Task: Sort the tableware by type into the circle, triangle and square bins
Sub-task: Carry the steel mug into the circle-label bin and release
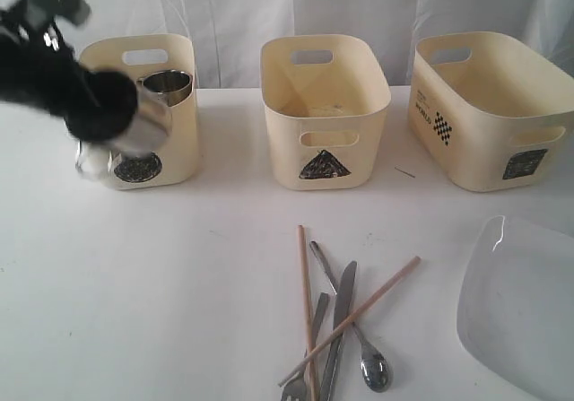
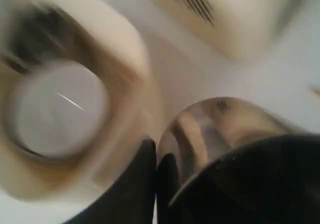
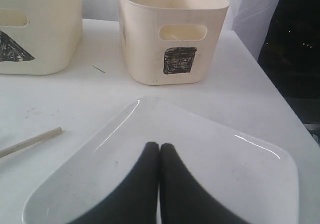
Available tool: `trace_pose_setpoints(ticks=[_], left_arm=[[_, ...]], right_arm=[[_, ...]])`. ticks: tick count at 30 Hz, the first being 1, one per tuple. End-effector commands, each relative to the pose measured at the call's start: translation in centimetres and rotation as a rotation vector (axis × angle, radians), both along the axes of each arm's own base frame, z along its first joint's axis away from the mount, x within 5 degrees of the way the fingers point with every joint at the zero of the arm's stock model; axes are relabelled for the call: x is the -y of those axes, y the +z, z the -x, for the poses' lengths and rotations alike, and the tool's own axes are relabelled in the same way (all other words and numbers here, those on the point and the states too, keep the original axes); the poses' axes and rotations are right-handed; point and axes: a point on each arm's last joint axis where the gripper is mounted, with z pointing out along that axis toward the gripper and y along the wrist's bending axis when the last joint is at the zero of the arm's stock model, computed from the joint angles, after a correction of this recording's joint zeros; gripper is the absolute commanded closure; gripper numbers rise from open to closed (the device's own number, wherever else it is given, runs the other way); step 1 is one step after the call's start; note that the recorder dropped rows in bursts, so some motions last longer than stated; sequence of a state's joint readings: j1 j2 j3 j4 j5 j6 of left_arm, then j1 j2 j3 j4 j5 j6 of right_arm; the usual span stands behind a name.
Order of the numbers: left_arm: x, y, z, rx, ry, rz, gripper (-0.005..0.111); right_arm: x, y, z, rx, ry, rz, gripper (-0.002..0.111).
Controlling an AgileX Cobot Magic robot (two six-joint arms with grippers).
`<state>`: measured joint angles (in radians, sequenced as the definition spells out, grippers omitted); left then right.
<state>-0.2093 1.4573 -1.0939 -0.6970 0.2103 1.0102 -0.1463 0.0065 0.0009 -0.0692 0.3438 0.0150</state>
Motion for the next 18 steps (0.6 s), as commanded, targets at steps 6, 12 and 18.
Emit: trace_pose_setpoints(ticks=[6, 12, 18], left_arm=[[-4.2, 9.8, -2.9, 0.612, 0.603, 0.345, 0.107], [-2.3, 6.3, -6.9, 0.793, 0.434, 0.207, 0.107], [-0.5, 0.1, -12.1, 0.757, 0.33, 0.059, 0.107]], right_arm=[[0.0, 0.1, 0.0, 0.01, -0.006, 0.0, 0.108], [0.0, 0.1, 0.0, 0.01, -0.006, 0.0, 0.108], [0.0, 0.1, 0.0, 0.01, -0.006, 0.0, 0.108]])
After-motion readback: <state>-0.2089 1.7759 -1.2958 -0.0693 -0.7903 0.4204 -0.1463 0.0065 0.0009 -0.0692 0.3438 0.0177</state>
